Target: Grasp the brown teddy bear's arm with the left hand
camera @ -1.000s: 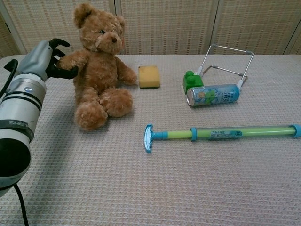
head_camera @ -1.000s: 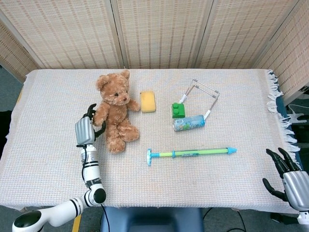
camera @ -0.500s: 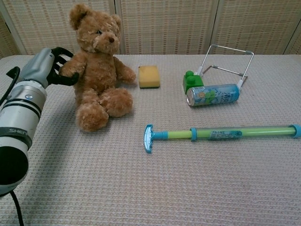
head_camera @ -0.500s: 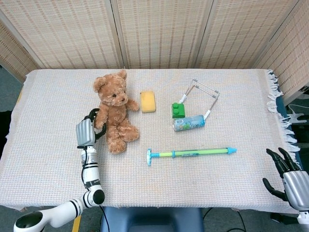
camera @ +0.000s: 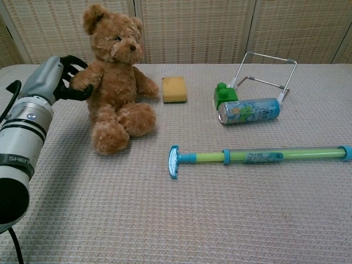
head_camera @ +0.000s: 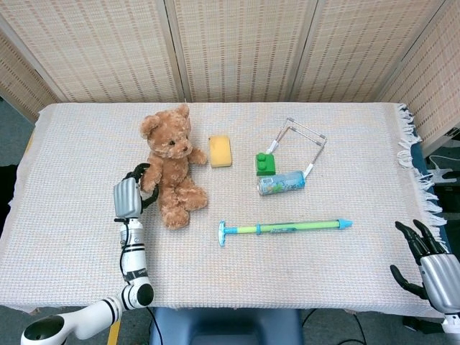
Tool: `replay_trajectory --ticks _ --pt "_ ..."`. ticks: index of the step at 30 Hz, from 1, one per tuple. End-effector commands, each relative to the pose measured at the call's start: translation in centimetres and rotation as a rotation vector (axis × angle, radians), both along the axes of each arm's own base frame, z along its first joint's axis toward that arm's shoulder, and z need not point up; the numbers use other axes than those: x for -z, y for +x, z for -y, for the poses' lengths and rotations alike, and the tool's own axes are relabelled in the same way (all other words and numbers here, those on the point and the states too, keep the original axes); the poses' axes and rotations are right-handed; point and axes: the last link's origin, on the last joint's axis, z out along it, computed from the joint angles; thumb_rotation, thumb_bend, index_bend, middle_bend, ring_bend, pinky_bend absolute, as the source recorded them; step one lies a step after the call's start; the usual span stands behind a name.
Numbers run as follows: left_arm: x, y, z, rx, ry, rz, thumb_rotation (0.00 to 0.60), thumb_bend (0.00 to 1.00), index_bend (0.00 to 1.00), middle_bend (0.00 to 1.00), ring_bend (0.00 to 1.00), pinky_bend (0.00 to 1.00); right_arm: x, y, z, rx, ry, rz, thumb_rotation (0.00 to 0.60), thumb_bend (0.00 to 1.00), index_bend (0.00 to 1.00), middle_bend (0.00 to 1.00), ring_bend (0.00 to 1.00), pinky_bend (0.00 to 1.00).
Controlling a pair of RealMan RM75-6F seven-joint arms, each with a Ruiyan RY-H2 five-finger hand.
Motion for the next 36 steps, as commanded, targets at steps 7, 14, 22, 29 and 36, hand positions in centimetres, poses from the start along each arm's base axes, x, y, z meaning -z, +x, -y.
replay_trajectory --ticks 7,14,22,29,36 --pt "-0.8 0.9 0.0 0.064 0.060 0.020 0.600 0.40 0.29 0.42 0.36 0.47 0.1 0.0 0.1 0.004 0.003 -0.004 0.600 0.24 0.02 0.14 0.00 0.28" --pt "0.3 -0.1 0.4 0.028 -0.003 -0.010 0.600 0.40 0.29 0.41 0.36 0.47 0.1 0.0 0.1 0.005 0.000 -0.001 0.600 0.24 0.02 0.14 0.00 0.28" --pt "-0.4 0.7 0.0 0.064 0.055 0.018 0.600 0.40 0.29 0.41 0.36 0.47 0.2 -0.1 0.2 0.010 0.004 -0.007 0.600 0.24 0.02 0.14 0.00 0.28" --pt "0.3 0.0 0.6 0.064 0.005 -0.032 0.600 0.40 0.30 0.42 0.36 0.47 0.1 -0.1 0.1 0.009 0.007 -0.006 0.600 0.24 0.02 0.14 0.00 0.28" --pt "1.0 -1.4 1.1 0.059 -0.047 -0.147 0.600 0.40 0.27 0.38 0.34 0.46 0.1 0.0 0.2 0.002 0.000 0.001 0.600 0.24 0.02 0.14 0.00 0.28"
